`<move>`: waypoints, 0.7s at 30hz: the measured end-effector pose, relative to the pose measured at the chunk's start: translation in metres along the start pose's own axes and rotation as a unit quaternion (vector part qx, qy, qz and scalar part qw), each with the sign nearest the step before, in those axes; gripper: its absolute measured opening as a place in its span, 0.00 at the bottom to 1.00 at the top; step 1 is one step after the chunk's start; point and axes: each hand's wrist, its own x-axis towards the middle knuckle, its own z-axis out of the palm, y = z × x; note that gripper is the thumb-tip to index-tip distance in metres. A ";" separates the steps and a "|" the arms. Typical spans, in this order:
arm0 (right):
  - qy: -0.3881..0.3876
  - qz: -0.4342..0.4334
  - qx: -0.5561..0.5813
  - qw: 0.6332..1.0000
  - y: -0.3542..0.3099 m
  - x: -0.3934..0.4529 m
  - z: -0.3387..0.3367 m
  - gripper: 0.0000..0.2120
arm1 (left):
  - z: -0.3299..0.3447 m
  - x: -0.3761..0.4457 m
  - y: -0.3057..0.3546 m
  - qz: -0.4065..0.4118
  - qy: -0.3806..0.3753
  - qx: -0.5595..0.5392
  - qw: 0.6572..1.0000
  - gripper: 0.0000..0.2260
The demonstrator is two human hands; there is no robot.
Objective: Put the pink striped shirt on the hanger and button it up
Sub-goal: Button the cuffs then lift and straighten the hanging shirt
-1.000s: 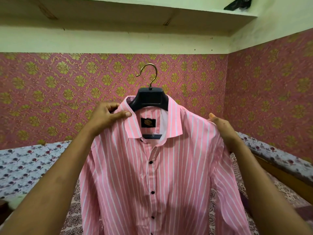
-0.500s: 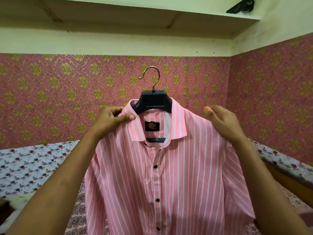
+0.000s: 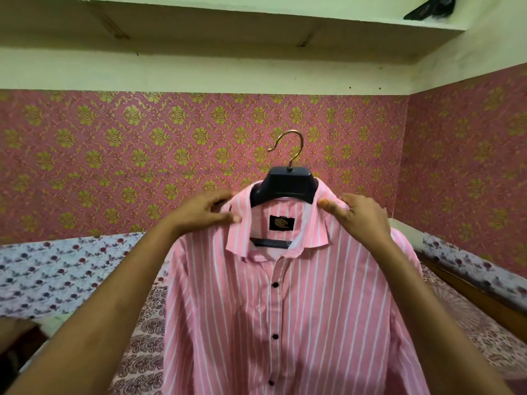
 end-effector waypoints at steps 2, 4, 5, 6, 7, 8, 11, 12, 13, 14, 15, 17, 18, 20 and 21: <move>-0.004 -0.001 -0.006 1.000 0.001 -0.002 0.003 0.39 | 0.004 -0.006 -0.005 -0.023 -0.029 -0.004 0.999 0.23; -0.014 -0.006 -0.009 1.000 0.003 -0.002 0.006 0.38 | 0.008 -0.005 -0.012 -0.025 0.004 -0.029 0.999 0.23; -0.023 -0.007 -0.009 1.000 0.004 -0.002 0.006 0.38 | 0.009 -0.004 -0.014 -0.025 0.017 -0.038 0.999 0.21; -0.034 -0.008 -0.006 0.999 0.005 -0.001 0.007 0.39 | 0.010 -0.003 -0.017 -0.024 0.025 -0.037 0.999 0.20; -0.048 -0.011 -0.002 0.999 0.007 -0.001 0.007 0.39 | 0.011 -0.003 -0.020 -0.021 0.026 -0.027 0.999 0.21; -0.061 -0.014 0.003 0.998 0.009 -0.001 0.008 0.39 | 0.011 -0.003 -0.022 -0.021 0.022 -0.013 0.999 0.23; -0.082 -0.021 0.024 0.996 0.017 -0.006 0.013 0.38 | 0.013 -0.006 -0.024 -0.018 0.009 0.025 0.999 0.21; -0.090 -0.018 0.031 0.995 0.020 -0.009 0.016 0.40 | 0.013 -0.006 -0.027 -0.019 0.006 0.034 0.999 0.21; -0.098 -0.016 0.036 0.994 0.022 -0.011 0.019 0.40 | 0.013 -0.005 -0.027 -0.020 0.005 0.040 0.999 0.23; -0.107 -0.015 0.039 0.993 0.024 -0.015 0.022 0.39 | 0.013 -0.005 -0.027 -0.020 0.006 0.045 0.999 0.25; -0.111 -0.014 0.041 0.993 0.026 -0.019 0.024 0.37 | 0.014 -0.005 -0.028 -0.020 0.009 0.044 0.999 0.25; -0.113 -0.004 0.049 0.992 0.033 -0.027 0.026 0.34 | 0.015 -0.006 -0.028 -0.020 0.015 0.033 0.999 0.25; -0.110 0.001 0.051 0.993 0.036 -0.031 0.026 0.33 | 0.015 -0.005 -0.026 -0.023 0.018 0.028 0.999 0.24; -0.088 0.011 0.042 0.995 0.041 -0.037 0.023 0.33 | 0.016 -0.005 -0.021 -0.032 0.024 0.025 0.999 0.21; -0.066 0.019 0.034 0.997 0.043 -0.038 0.020 0.33 | 0.018 -0.004 -0.019 -0.034 0.029 0.028 0.999 0.21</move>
